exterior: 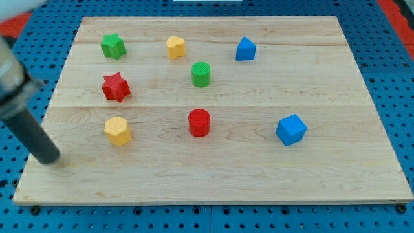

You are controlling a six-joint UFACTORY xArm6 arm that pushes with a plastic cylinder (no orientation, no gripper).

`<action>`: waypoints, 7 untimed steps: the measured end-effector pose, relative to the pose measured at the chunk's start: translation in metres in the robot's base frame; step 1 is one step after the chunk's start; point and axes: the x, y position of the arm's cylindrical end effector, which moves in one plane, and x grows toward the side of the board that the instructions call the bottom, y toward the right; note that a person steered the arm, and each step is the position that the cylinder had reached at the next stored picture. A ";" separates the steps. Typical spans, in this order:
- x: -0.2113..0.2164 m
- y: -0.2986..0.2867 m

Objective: Place the red star at the top left side of the red circle

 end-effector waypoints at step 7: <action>-0.093 0.142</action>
